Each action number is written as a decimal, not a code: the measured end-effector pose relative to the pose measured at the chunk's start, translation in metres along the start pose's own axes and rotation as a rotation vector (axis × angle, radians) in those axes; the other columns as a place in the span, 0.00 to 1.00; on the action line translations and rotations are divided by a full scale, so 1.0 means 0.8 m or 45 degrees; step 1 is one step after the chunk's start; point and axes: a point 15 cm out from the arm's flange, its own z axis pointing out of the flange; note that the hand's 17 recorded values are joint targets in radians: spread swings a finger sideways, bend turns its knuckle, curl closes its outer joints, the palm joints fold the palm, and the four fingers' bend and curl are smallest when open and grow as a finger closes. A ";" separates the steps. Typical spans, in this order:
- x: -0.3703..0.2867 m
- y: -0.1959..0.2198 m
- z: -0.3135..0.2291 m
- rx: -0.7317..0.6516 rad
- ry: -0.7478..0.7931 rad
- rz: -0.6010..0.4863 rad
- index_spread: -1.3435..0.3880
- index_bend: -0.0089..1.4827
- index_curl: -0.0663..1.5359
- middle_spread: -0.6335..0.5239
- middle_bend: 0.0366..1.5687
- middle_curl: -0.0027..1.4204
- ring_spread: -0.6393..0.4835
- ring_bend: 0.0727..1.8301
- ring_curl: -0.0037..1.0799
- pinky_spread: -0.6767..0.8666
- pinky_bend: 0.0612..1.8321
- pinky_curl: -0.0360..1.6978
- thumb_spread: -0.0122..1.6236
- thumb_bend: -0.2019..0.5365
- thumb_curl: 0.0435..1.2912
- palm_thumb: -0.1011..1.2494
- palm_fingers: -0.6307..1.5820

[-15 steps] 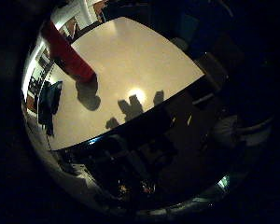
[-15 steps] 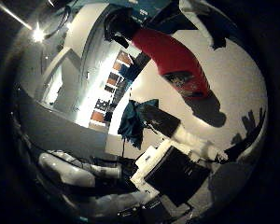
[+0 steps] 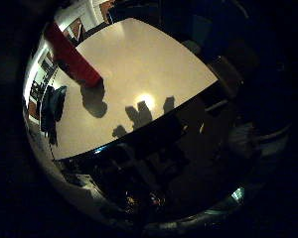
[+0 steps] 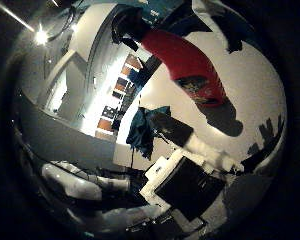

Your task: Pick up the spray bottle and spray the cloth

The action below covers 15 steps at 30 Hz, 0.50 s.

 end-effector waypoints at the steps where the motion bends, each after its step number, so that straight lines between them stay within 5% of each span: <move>1: 0.000 0.000 0.000 0.001 -0.001 0.001 0.57 0.16 0.56 0.52 0.10 0.32 0.61 0.10 0.36 0.66 0.09 0.17 0.66 0.24 0.21 0.49 0.51; 15: 0.000 -0.001 0.001 0.004 -0.004 0.000 0.57 0.15 0.56 0.52 0.10 0.32 0.61 0.10 0.36 0.66 0.09 0.17 0.66 0.24 0.21 0.48 0.51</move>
